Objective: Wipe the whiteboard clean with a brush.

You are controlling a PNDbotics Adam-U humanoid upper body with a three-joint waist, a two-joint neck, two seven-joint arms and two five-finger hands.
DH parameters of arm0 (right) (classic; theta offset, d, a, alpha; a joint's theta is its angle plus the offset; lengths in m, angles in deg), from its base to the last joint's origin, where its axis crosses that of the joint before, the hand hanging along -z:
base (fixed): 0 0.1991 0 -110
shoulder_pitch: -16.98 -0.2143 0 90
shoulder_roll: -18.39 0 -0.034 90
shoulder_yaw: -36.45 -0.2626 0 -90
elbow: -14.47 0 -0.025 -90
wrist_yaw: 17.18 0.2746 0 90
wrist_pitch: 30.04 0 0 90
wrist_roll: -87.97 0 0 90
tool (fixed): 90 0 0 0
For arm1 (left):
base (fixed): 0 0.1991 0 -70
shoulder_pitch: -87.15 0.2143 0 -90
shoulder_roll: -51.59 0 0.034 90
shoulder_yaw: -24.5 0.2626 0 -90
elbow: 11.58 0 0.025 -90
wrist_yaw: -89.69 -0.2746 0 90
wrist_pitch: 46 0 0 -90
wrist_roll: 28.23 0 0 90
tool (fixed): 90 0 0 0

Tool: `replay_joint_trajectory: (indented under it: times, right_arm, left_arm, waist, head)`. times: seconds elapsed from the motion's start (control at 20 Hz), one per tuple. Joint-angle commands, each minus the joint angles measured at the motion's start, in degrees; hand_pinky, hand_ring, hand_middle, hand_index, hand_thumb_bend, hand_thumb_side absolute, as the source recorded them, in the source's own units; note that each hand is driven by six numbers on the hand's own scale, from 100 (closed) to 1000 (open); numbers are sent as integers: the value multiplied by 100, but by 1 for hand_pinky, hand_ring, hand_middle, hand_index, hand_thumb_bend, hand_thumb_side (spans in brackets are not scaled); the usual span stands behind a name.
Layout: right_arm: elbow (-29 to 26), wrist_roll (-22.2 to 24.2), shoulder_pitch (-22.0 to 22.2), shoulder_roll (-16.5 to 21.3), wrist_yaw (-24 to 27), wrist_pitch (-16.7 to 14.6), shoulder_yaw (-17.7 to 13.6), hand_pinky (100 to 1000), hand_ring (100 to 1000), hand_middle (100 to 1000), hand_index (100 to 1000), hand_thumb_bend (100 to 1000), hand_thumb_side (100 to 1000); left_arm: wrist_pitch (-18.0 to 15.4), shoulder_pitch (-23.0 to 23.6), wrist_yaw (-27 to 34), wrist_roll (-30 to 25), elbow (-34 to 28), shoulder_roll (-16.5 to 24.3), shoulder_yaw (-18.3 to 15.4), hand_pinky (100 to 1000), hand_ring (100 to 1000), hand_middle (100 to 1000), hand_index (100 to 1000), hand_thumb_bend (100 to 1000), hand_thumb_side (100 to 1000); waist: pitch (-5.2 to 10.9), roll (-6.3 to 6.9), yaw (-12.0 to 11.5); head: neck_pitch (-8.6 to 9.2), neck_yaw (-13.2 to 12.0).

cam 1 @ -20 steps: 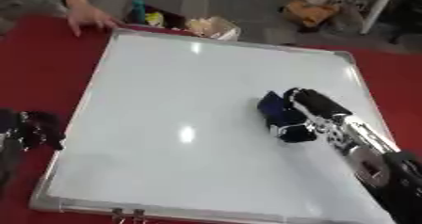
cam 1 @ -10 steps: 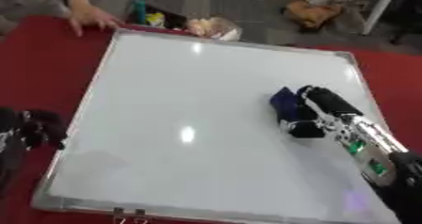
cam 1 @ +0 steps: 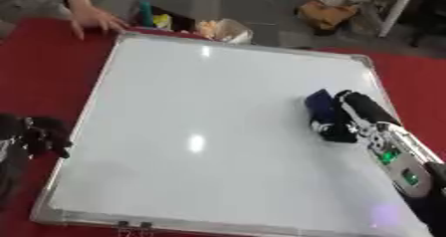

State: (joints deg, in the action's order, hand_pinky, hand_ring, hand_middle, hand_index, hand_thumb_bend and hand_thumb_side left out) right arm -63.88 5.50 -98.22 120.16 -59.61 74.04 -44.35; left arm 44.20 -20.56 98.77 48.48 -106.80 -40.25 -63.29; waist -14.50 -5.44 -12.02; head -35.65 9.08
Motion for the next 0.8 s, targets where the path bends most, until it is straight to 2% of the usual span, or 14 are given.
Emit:
replay_joint_trajectory:
  times: [0.05,0.8]
  right_arm:
    - [212,-44,101,155,153,103,-49,642,594,545,436,100,467]
    - [310,-215,244,181,345,281,-173,640,593,545,435,100,462]
  left_arm:
    - [-22,-43,1,-4,-99,108,-22,485,540,566,654,716,916]
    - [-8,-26,-1,-7,-95,105,-31,485,539,567,654,714,919]
  waist:
    - [56,50,14]
    - [92,21,50]
  head:
    - [41,-28]
    - [38,-79]
